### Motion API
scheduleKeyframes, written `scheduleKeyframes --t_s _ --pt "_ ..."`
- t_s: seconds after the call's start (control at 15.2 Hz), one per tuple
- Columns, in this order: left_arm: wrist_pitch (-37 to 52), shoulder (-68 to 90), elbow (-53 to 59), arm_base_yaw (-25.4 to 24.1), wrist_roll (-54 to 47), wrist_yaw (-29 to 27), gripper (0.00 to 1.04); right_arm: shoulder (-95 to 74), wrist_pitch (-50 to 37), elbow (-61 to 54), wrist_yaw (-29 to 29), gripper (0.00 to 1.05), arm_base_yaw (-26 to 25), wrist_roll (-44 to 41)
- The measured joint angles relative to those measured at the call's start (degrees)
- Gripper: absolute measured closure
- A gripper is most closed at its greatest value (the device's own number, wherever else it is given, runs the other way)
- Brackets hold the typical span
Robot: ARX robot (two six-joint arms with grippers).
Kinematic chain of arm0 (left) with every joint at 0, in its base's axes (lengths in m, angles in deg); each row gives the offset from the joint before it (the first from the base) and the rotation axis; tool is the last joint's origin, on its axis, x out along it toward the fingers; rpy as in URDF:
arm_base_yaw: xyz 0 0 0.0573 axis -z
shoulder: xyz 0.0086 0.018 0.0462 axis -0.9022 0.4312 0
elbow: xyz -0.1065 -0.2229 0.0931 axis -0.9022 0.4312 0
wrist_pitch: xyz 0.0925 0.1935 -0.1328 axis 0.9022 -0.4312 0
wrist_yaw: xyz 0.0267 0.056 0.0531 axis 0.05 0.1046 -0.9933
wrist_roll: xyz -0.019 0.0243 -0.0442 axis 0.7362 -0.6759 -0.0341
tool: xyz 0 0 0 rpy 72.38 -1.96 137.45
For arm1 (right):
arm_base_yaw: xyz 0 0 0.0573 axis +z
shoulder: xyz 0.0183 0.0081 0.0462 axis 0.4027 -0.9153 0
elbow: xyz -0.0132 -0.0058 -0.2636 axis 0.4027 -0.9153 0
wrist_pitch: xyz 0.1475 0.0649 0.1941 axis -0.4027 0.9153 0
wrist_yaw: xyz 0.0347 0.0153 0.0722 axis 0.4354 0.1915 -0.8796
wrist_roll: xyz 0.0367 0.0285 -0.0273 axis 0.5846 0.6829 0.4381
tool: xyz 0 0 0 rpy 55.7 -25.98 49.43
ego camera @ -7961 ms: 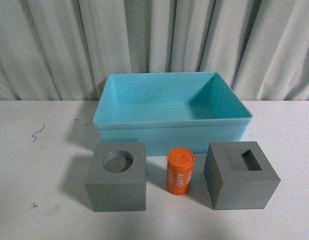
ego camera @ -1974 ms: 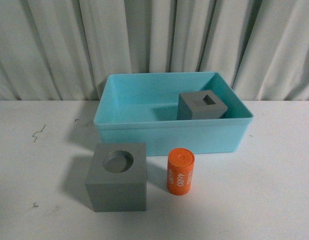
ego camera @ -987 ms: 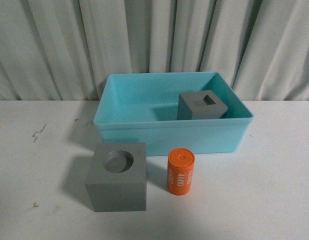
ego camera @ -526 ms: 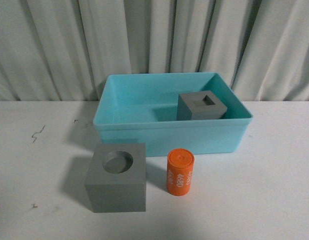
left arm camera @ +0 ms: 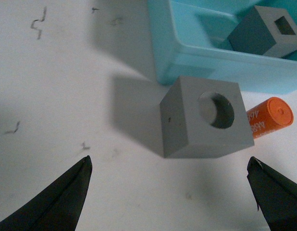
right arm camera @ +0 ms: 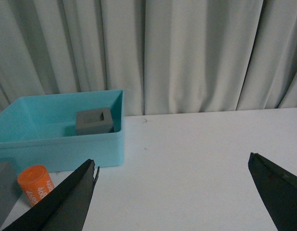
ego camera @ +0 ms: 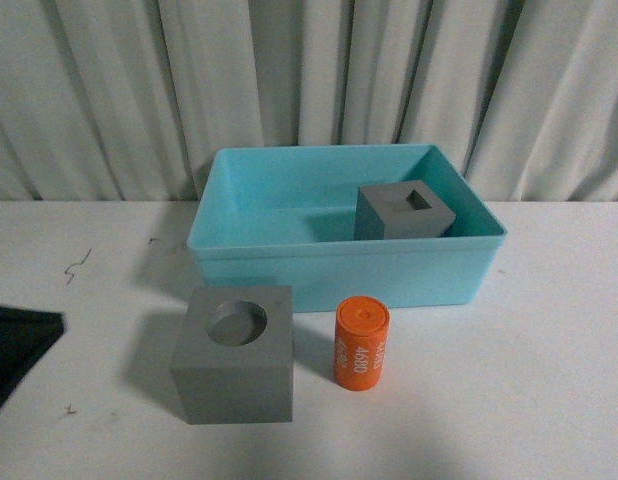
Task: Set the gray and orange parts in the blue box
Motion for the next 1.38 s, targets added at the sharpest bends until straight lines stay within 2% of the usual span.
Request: scheduleKeyframes --t_s 0.13,0.26,0.59,1.38 --pt "10.4 15.8 -5.4 1.7 -1.4 0.9 0.07 0.0 0.0 0.0 0.0 0.06 0.0 0.0" --pt "14.4 25.8 -8.9 1.8 -2.7 1.7 0.07 0.0 0.0 0.0 0.0 0.06 0.0 0.0" --pt "17.0 37.5 -16.0 0.0 -5.6 3.1 0.07 0.0 0.0 0.0 0.0 0.06 0.0 0.0" --pt "18.0 46.4 -21.6 0.4 -7.0 3.6 0.07 0.0 0.0 0.0 0.0 0.06 0.0 0.0"
